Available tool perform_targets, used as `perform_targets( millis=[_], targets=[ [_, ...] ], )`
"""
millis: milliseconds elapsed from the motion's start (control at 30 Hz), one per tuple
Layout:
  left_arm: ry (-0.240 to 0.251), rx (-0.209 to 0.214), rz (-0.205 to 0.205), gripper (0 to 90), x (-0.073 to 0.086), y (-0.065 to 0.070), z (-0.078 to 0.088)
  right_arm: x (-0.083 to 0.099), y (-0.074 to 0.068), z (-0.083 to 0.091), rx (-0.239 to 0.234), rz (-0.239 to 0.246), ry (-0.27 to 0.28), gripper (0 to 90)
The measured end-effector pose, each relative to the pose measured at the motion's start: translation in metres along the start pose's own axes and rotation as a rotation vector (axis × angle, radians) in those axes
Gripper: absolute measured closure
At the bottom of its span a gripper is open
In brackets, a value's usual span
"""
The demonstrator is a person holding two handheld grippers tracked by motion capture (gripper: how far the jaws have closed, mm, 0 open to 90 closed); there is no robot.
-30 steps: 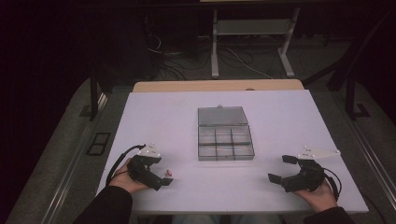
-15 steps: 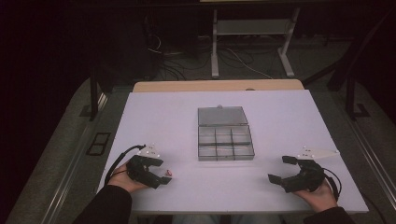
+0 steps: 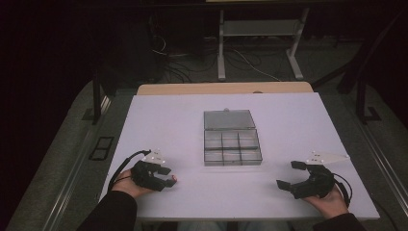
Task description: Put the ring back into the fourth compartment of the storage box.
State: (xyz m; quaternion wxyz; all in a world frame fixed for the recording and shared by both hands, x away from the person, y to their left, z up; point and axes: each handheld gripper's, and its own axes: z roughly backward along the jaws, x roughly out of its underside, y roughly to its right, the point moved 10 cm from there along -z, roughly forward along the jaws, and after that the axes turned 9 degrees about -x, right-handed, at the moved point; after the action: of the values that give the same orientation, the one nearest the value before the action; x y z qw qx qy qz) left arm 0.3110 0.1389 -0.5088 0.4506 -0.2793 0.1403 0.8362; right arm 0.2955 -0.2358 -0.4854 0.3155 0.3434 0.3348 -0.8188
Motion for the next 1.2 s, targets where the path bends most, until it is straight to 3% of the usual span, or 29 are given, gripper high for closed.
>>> perform_targets(
  millis=[200, 500, 633, 833, 1067, 1200],
  targets=[
    [-0.013, 0.005, -0.019, 56.1, 0.001, 0.001, -0.003, 0.0, 0.0, 0.0, -0.001, -0.002, -0.002, 0.3],
    [-0.012, 0.023, -0.003, 66.7, 0.001, 0.0, -0.004, 0.0, 0.001, 0.001, 0.004, -0.004, -0.001, 0.3],
    [-0.013, 0.045, 0.039, 69.6, 0.001, 0.0, -0.003, 0.0, 0.001, 0.001, 0.005, -0.002, 0.0, 0.4],
    [-0.008, 0.065, 0.04, 70.7, 0.002, -0.001, -0.002, 0.0, 0.001, 0.001, 0.005, -0.005, 0.001, 0.3],
    [0.065, 0.096, 0.104, 70.7, -0.007, -0.003, 0.006, 0.0, 0.002, 0.001, 0.006, -0.007, 0.005, 0.4],
    [0.079, 0.098, 0.125, 70.8, -0.01, -0.004, 0.009, 0.0, 0.002, 0.001, 0.004, -0.007, 0.004, 0.4]
  ],
)
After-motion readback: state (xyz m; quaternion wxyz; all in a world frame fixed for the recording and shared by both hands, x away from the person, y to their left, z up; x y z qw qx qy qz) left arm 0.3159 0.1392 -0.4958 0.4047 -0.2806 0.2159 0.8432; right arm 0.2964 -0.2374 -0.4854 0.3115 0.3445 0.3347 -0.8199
